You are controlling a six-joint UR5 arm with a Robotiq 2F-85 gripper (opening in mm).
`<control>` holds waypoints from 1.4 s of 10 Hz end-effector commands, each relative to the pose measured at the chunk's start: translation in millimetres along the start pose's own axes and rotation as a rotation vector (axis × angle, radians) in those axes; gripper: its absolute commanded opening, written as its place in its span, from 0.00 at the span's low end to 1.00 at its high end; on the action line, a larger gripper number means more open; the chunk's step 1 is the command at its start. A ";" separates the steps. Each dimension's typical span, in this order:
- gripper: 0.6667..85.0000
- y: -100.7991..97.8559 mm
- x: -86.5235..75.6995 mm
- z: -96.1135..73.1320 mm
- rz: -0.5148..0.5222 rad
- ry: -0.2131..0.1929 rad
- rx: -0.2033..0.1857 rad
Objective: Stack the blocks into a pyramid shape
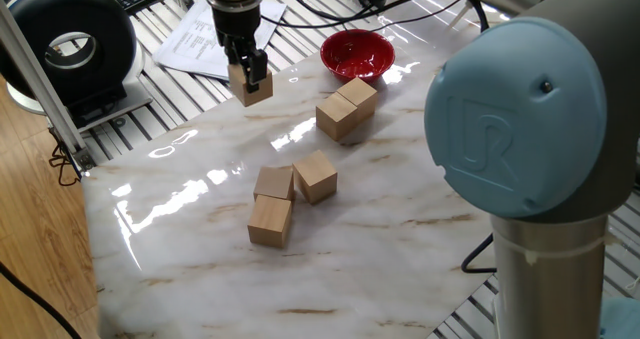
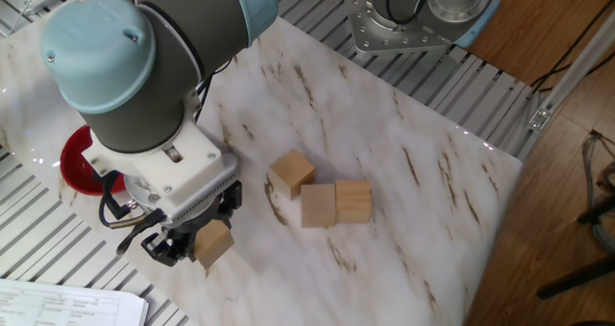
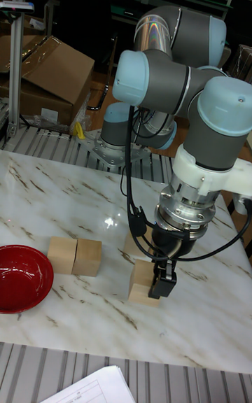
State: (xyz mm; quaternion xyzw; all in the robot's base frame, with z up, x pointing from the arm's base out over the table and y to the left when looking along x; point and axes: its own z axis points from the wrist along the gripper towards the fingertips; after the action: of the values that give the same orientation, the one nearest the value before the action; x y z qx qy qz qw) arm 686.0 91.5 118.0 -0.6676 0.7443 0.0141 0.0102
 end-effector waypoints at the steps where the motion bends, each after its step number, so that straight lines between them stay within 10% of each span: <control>1: 0.00 3.4 4.4 -3.4 -0.014 0.005 -0.003; 14: 0.00 52.2 18.0 0.8 0.019 -0.007 0.022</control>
State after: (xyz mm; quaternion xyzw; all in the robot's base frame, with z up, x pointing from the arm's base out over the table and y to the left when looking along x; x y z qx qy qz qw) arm 640.1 79.1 118.1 -0.6637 0.7479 0.0065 0.0119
